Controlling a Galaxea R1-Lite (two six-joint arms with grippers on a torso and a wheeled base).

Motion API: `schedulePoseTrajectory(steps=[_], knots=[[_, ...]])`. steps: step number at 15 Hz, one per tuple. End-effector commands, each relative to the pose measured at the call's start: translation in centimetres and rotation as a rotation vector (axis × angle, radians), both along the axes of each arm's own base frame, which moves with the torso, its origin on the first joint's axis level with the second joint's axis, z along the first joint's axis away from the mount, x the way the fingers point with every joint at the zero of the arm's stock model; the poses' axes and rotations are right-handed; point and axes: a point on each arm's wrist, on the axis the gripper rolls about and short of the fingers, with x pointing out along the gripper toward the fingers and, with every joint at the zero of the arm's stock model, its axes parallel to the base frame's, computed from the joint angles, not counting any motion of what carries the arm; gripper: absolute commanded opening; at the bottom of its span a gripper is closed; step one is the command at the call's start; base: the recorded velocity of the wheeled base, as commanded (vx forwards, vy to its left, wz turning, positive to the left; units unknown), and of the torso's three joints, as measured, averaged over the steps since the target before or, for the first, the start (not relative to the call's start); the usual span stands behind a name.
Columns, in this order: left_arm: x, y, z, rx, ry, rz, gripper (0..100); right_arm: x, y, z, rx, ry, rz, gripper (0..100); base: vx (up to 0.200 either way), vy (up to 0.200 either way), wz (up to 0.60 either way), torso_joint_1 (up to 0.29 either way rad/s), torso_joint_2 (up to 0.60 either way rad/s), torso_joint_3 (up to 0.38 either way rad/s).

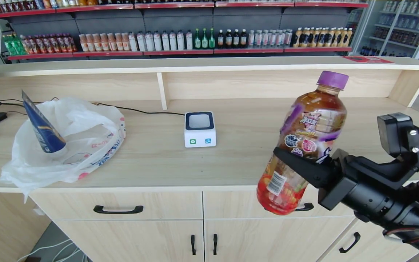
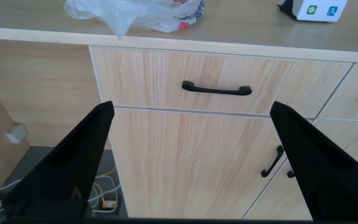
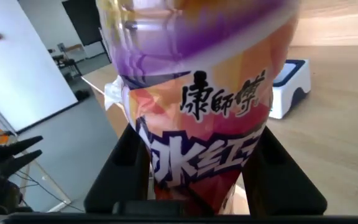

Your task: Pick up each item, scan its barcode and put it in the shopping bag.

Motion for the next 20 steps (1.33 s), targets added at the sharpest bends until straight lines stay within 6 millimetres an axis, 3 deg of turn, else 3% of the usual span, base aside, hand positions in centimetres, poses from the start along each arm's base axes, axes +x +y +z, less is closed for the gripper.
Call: schedulePoseTrajectory(steps=[1,4,6,9,12,15,20], knots=[[0.0,0.0,0.0,0.000,-0.001,0.000,100,2.4,-0.4,-1.4,-0.072,-0.007,-0.082,0,0.000,0.000,0.00,0.000,0.00,0.000],[0.0,0.0,0.0,0.000,-0.001,0.000,100,4.9,-1.8,-0.9,-0.150,-0.137,-0.214,0,0.000,0.000,0.00,0.000,0.00,0.000],[0.0,0.0,0.0,0.001,-0.001,0.000,100,7.2,-3.5,0.5,-0.178,-0.245,-0.393,0,0.000,0.000,0.00,0.000,0.00,0.000],[0.0,0.0,0.0,0.000,-0.001,0.000,100,8.5,-4.1,1.7,-0.122,-0.238,-0.658,0,0.000,0.000,0.00,0.000,0.00,0.000],[0.0,0.0,0.0,0.000,-0.001,0.000,100,9.4,-3.9,2.2,-0.102,-0.256,-0.672,0,0.000,0.000,0.00,0.000,0.00,0.000],[0.0,0.0,0.0,0.000,-0.001,0.000,100,8.9,-4.5,2.4,-0.083,-0.242,-0.678,0,-0.200,0.000,0.00,0.014,0.01,0.002],[0.0,0.0,0.0,0.003,-0.001,0.000,100,9.1,-4.4,2.4,-0.073,-0.238,-0.675,0,0.000,0.040,0.00,0.004,0.00,0.000]])
